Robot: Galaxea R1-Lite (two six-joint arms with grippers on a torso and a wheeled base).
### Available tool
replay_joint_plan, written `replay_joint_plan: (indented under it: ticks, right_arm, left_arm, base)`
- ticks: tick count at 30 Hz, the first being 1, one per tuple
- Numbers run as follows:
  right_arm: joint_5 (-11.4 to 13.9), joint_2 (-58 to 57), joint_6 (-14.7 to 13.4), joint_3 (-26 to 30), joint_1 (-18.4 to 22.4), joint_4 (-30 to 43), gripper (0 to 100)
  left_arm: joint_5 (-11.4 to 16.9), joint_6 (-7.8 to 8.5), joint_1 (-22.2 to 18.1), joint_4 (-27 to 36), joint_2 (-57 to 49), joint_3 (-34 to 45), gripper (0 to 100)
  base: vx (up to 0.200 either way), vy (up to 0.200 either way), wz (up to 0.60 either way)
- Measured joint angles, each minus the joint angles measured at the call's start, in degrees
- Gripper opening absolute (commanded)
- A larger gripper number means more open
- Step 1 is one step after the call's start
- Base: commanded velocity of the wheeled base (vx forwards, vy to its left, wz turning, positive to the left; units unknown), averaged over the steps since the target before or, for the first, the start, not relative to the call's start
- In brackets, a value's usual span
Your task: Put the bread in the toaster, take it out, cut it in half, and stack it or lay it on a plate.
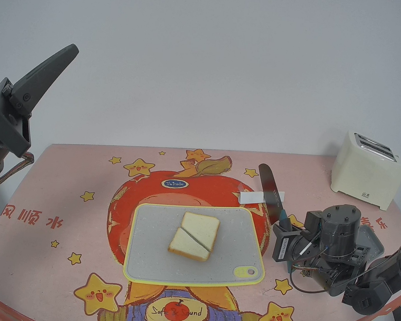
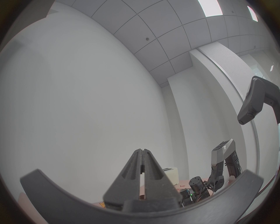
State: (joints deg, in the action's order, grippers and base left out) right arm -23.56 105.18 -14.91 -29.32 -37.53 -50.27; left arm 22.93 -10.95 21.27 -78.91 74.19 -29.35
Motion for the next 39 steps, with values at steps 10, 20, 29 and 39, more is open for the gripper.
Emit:
replay_joint_plan:
  ticks: [10, 20, 29, 39]
  right_arm:
    - [0.0, 0.0, 0.0, -0.1, 0.3, -0.3, 0]
    - [0.0, -0.3, 0.0, -0.2, 0.4, -0.4, 0]
    - [0.0, -0.1, 0.0, -0.1, 0.4, -0.3, 0]
    - [0.0, 0.3, 0.0, 0.0, 0.2, -0.1, 0]
  left_arm:
    - [0.0, -0.02, 0.0, 0.0, 0.0, 0.0, 0]
    - [0.0, -0.02, 0.0, 0.0, 0.0, 0.1, 0]
    - [0.0, 0.00, 0.0, 0.0, 0.0, 0.1, 0]
    - [0.0, 0.06, 0.0, 0.0, 0.0, 0.1, 0]
  base:
    - [0.000, 0.000, 0.00]
    - [0.000, 0.000, 0.00]
    - [0.000, 0.000, 0.00]
    - [0.000, 0.000, 0.00]
